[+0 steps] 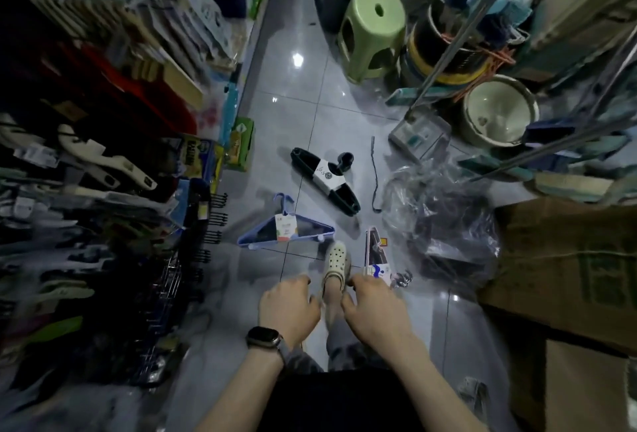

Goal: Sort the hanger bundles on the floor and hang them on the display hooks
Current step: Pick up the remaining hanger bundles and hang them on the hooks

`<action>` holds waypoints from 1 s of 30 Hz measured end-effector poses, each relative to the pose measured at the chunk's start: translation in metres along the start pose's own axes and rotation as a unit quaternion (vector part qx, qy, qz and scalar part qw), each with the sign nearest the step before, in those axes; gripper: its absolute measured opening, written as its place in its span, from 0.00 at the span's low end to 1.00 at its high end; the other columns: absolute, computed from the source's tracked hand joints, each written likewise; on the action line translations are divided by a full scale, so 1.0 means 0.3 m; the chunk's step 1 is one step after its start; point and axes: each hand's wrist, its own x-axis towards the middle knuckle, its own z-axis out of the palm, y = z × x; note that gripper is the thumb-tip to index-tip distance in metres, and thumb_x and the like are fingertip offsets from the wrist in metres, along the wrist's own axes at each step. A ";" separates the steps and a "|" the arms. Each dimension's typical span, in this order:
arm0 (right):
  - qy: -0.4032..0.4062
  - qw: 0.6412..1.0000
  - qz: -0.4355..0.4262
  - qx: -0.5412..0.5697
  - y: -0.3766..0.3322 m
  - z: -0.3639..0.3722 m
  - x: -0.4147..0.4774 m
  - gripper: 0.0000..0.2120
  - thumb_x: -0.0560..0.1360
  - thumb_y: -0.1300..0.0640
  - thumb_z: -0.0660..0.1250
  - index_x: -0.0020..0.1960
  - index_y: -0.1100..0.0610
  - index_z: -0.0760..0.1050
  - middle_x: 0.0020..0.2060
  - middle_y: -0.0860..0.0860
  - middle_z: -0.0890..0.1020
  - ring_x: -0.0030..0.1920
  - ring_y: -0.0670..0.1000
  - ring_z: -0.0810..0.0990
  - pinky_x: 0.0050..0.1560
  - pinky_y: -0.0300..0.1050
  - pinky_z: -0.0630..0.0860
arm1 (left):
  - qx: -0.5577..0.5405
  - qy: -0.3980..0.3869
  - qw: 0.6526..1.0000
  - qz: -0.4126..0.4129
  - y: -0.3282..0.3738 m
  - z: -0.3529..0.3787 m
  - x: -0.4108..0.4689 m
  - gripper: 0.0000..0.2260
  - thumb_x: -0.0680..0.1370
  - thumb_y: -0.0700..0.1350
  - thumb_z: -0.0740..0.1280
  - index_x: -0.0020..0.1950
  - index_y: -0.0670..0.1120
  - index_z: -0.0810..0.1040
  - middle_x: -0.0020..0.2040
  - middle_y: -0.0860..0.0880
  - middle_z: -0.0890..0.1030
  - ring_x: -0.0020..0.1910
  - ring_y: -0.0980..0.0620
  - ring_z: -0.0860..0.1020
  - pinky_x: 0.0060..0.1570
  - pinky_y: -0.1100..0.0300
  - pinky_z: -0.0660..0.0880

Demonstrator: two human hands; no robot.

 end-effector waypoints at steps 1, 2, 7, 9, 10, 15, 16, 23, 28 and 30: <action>-0.006 1.000 -0.008 -0.007 0.007 -0.010 0.039 0.14 0.82 0.46 0.58 0.58 0.53 0.77 0.57 0.51 0.81 0.57 0.58 0.81 0.52 0.52 0.77 | -0.006 -0.002 1.000 -0.011 0.001 -0.003 0.039 0.12 0.78 0.48 0.61 0.56 0.48 0.80 0.55 0.46 0.83 0.54 0.42 0.81 0.49 0.52 0.77; -0.011 1.000 -0.016 -0.014 0.015 -0.023 0.082 0.14 0.82 0.46 0.58 0.57 0.53 0.77 0.57 0.51 0.81 0.57 0.58 0.81 0.52 0.52 0.78 | -0.009 -0.002 1.000 -0.021 0.003 -0.008 0.078 0.12 0.78 0.49 0.61 0.57 0.48 0.80 0.57 0.46 0.83 0.55 0.42 0.81 0.50 0.52 0.77; -0.057 0.995 -0.057 -0.064 0.051 -0.068 0.311 0.16 0.82 0.46 0.56 0.59 0.53 0.78 0.57 0.53 0.81 0.58 0.58 0.80 0.53 0.53 0.78 | -0.024 -0.020 0.996 -0.078 0.025 -0.022 0.254 0.11 0.79 0.48 0.62 0.57 0.47 0.79 0.58 0.45 0.83 0.55 0.41 0.81 0.48 0.53 0.74; -0.073 0.992 -0.067 -0.082 0.061 -0.075 0.409 0.17 0.82 0.47 0.56 0.59 0.53 0.78 0.57 0.53 0.81 0.58 0.58 0.80 0.53 0.52 0.77 | -0.028 -0.025 0.995 -0.093 0.026 -0.016 0.338 0.10 0.79 0.48 0.62 0.55 0.47 0.79 0.55 0.45 0.82 0.54 0.41 0.81 0.45 0.54 0.72; -0.079 0.990 -0.072 -0.089 0.067 -0.075 0.461 0.17 0.82 0.47 0.56 0.59 0.54 0.78 0.57 0.53 0.81 0.59 0.58 0.80 0.53 0.52 0.77 | -0.031 -0.026 0.994 -0.097 0.023 -0.009 0.382 0.09 0.78 0.47 0.62 0.54 0.47 0.78 0.54 0.44 0.82 0.53 0.41 0.81 0.43 0.54 0.71; -0.119 0.981 -0.078 -0.131 0.085 -0.017 0.724 0.18 0.80 0.48 0.58 0.62 0.55 0.78 0.59 0.53 0.82 0.59 0.59 0.81 0.53 0.51 0.78 | -0.021 -0.024 0.992 -0.121 -0.027 0.072 0.606 0.09 0.79 0.50 0.62 0.51 0.47 0.77 0.50 0.43 0.83 0.49 0.40 0.82 0.43 0.53 0.73; -0.120 0.980 -0.080 -0.138 0.090 0.007 0.787 0.18 0.80 0.49 0.59 0.63 0.55 0.78 0.59 0.53 0.82 0.58 0.59 0.81 0.53 0.51 0.78 | -0.017 -0.022 0.992 -0.123 -0.047 0.106 0.663 0.09 0.79 0.50 0.62 0.52 0.47 0.78 0.50 0.43 0.83 0.49 0.40 0.82 0.43 0.53 0.73; -0.124 0.970 -0.092 -0.189 0.177 0.266 1.298 0.17 0.80 0.50 0.60 0.64 0.56 0.77 0.60 0.56 0.81 0.58 0.60 0.80 0.53 0.53 0.79 | 0.021 -0.050 0.994 -0.091 -0.269 0.407 1.148 0.16 0.77 0.47 0.64 0.64 0.46 0.73 0.56 0.43 0.80 0.55 0.40 0.80 0.45 0.52 0.74; -0.145 0.956 -0.126 -0.221 0.213 0.533 1.594 0.19 0.79 0.51 0.63 0.68 0.55 0.72 0.63 0.57 0.79 0.60 0.62 0.79 0.52 0.54 0.78 | 0.009 -0.020 0.993 -0.114 -0.453 0.643 1.471 0.26 0.77 0.48 0.67 0.74 0.46 0.64 0.61 0.40 0.74 0.55 0.38 0.76 0.39 0.51 0.69; -0.161 0.943 -0.148 -0.250 0.215 0.656 1.665 0.25 0.76 0.49 0.66 0.72 0.54 0.69 0.65 0.56 0.77 0.62 0.62 0.78 0.55 0.56 0.80 | 0.045 -0.028 0.992 -0.114 -0.514 0.728 1.569 0.38 0.76 0.50 0.71 0.81 0.46 0.54 0.66 0.39 0.69 0.61 0.38 0.72 0.41 0.50 0.69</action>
